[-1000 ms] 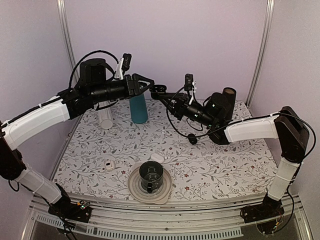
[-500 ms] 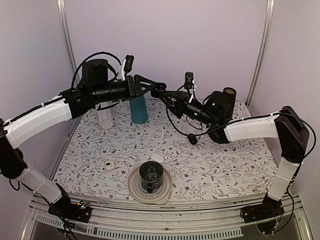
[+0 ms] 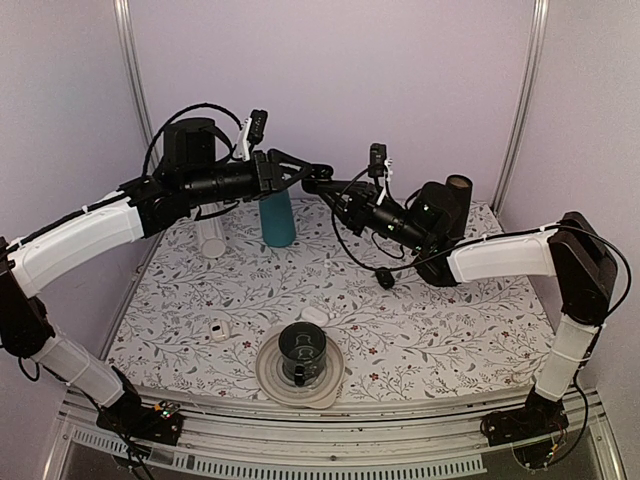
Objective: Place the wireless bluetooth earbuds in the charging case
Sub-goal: Adjust the left earbud in the left side groove of the charging case.
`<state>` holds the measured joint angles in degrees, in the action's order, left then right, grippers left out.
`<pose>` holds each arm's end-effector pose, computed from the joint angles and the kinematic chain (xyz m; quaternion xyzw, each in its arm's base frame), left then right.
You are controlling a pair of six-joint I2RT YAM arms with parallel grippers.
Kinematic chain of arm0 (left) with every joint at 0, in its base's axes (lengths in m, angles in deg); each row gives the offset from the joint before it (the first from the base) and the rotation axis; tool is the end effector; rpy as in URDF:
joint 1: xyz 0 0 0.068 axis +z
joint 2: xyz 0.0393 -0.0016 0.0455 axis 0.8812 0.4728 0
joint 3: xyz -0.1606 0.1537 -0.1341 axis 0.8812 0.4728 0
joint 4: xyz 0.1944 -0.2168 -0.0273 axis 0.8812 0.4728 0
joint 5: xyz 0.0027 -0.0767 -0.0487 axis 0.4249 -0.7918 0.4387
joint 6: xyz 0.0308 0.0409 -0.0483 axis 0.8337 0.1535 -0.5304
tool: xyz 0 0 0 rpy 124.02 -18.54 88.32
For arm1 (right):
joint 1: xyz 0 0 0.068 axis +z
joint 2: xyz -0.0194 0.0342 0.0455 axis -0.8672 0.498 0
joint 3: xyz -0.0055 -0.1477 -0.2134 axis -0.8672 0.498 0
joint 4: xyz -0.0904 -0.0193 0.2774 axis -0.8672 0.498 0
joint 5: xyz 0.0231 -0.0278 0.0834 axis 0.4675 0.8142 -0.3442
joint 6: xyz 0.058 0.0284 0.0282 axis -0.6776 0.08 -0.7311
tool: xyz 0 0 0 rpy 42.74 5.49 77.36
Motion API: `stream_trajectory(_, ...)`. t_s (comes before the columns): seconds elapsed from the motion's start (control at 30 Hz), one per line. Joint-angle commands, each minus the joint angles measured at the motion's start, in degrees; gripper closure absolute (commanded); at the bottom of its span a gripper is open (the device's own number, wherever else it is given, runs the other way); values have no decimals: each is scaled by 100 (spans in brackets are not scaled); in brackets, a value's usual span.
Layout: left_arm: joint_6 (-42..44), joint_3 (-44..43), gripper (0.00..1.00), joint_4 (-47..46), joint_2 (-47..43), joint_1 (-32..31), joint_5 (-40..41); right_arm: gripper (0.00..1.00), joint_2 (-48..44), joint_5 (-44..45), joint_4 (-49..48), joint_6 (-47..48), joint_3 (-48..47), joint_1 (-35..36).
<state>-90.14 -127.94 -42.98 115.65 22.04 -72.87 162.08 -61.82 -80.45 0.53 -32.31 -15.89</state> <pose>0.2954 -0.2701 0.3762 0.1260 0.7454 -0.4970 0.4260 0.3070 0.3304 0.2714 -0.2695 0.5156 0.5335 0.6139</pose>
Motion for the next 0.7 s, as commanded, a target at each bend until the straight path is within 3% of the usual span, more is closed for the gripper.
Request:
stream_trajectory(0.0,-18,-134,51,-149,-139,-29,-174,98,141,125,21,74,-151,31)
stream_trajectory(0.67,-149,-109,53,-227,-113,-47,-155,97,145,141,55,203,-143,53)
